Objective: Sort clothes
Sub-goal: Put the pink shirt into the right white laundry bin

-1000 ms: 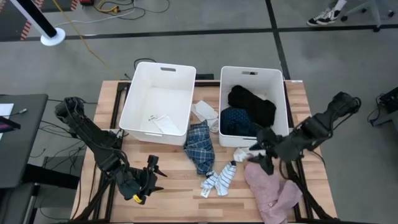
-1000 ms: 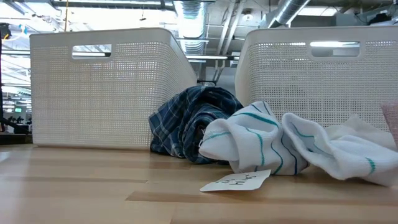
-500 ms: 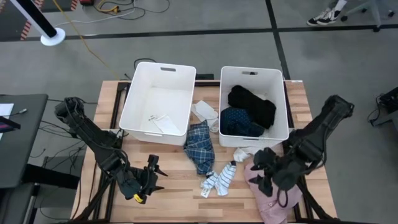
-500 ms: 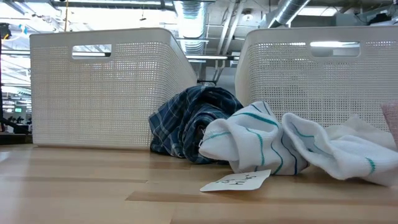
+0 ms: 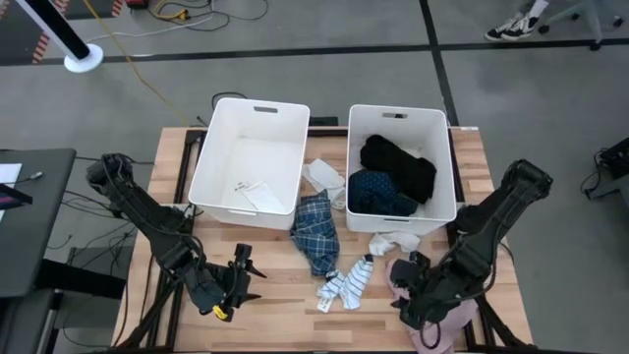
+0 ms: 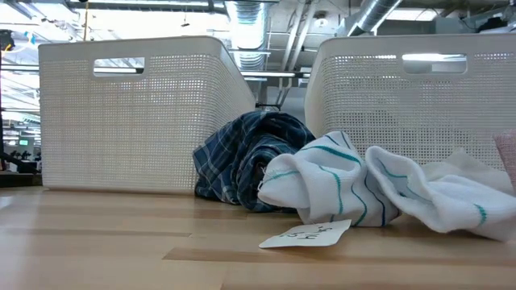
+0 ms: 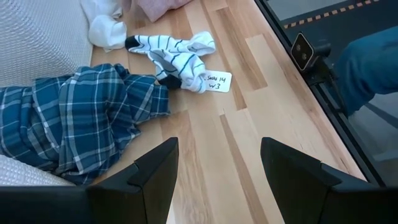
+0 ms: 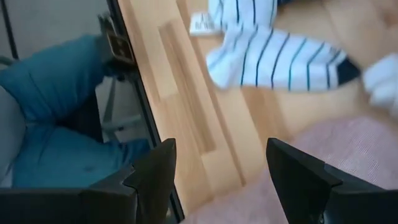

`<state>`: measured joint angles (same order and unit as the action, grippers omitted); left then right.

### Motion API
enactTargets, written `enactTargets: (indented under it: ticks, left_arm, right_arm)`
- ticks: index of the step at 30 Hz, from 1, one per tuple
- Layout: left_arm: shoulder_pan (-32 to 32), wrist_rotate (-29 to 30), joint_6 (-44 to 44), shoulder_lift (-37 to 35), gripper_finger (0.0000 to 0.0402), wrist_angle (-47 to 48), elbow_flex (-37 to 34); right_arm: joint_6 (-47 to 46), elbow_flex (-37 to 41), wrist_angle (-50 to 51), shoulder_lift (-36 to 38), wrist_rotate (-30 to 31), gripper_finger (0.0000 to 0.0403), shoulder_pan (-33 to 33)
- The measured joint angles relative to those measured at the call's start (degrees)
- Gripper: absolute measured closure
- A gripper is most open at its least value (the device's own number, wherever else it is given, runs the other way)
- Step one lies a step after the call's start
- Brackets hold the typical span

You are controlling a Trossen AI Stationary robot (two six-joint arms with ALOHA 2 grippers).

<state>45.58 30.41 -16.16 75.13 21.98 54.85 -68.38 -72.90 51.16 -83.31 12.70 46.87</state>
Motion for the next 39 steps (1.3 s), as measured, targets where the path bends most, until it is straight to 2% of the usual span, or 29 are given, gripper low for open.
enactTargets:
  ticks: [7,12,18,23,39]
  left_arm:
    - [0.02,0.00,-1.28,0.00,0.0178,-0.45,-0.18]
    - [0.02,-0.49,-1.44,0.02,0.0178,-7.33,-5.23]
    - [-0.71,-1.83,-1.63,0.02,0.0178,-19.37,-12.71]
    - [-1.74,-3.09,-0.98,0.02,0.0178,-25.67,-15.91]
    - [-2.25,-4.63,3.07,0.02,0.0178,-30.12,-16.48]
  right_arm:
    - [-8.95,0.00,5.93,-2.56,-7.83,0.0137,1.19]
    - [-18.18,0.00,12.23,-4.57,-11.76,0.0137,4.14]
    - [-26.50,0.00,13.08,-7.47,-11.91,0.0137,7.87]
    - [-28.65,0.00,11.44,-11.38,-10.63,0.0137,9.07]
    - [-30.80,-0.22,10.57,-24.96,-9.58,0.0140,7.50]
